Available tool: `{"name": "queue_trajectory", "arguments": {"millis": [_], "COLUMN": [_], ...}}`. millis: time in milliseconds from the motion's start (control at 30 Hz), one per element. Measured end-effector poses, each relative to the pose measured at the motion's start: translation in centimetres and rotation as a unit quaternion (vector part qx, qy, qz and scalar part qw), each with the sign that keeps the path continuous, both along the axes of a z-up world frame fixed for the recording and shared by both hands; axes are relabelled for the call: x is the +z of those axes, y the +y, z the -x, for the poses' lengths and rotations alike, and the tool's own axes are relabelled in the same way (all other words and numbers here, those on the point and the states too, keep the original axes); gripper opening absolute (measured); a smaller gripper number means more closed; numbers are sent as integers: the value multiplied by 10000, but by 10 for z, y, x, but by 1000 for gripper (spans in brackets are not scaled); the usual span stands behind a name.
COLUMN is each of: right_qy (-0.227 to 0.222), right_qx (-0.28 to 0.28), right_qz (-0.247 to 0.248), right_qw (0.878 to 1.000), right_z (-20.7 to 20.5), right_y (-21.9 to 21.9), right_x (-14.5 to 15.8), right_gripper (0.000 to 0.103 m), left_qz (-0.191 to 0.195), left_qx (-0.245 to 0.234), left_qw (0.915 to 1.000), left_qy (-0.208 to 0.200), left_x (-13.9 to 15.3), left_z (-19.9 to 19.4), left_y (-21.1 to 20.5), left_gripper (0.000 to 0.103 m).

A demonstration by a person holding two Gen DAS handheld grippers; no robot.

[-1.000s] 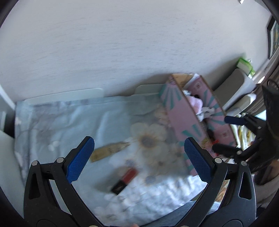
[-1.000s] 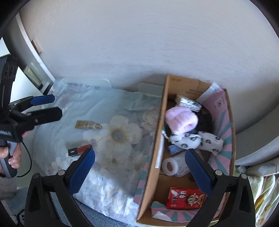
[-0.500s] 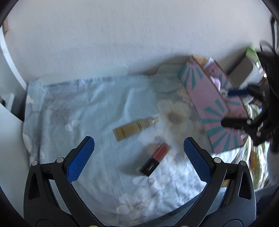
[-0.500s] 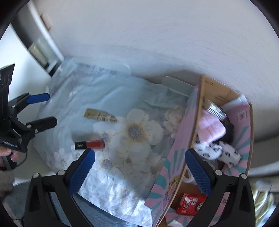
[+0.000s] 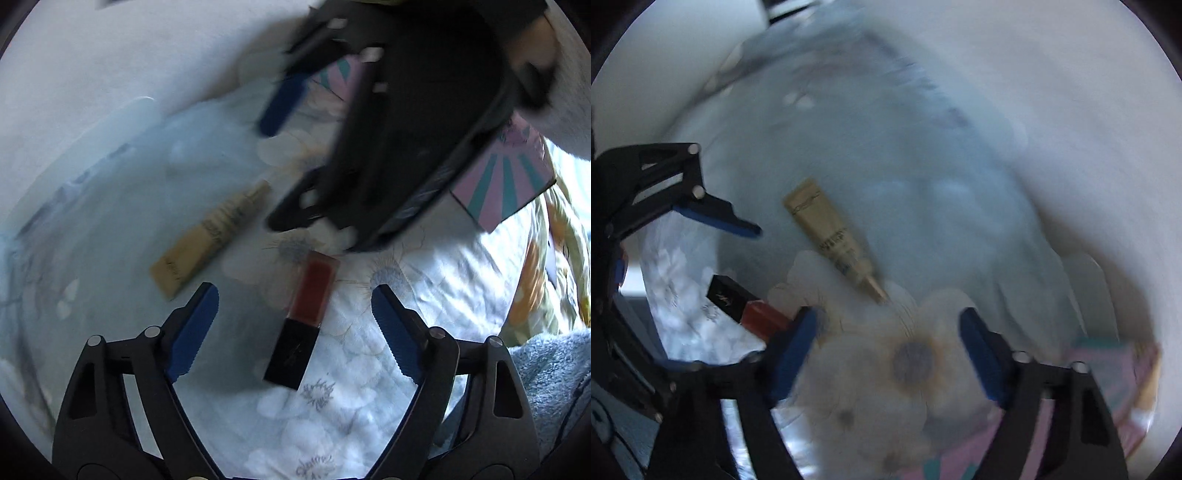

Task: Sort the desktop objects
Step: 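Lower left tool onto the red lipstick while right tool lowers onto the gold tube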

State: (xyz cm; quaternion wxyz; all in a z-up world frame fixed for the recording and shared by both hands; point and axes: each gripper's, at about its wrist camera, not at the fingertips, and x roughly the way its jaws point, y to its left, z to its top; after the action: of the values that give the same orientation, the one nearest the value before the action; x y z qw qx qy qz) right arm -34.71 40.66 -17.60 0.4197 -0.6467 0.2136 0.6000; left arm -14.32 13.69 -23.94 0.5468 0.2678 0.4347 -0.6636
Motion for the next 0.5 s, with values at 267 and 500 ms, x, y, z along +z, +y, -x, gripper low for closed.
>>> {"name": "queue_trajectory", "arguments": {"millis": [267, 500], "right_qy": [154, 331], "right_qx": [800, 1098], "right_qz": [88, 66], "right_qw": [9966, 9934], "right_z": [8, 9], "right_y": [9, 12], "right_x": [-25, -23], "right_gripper": [55, 46], "left_qz": [-38, 19], "left_qx": [-151, -234], "left_qw": [9999, 9996], "left_qy": [73, 160], "left_x": [-11, -8], "left_z": [5, 1], "left_y": [-5, -6], "left_gripper": [74, 57]}}
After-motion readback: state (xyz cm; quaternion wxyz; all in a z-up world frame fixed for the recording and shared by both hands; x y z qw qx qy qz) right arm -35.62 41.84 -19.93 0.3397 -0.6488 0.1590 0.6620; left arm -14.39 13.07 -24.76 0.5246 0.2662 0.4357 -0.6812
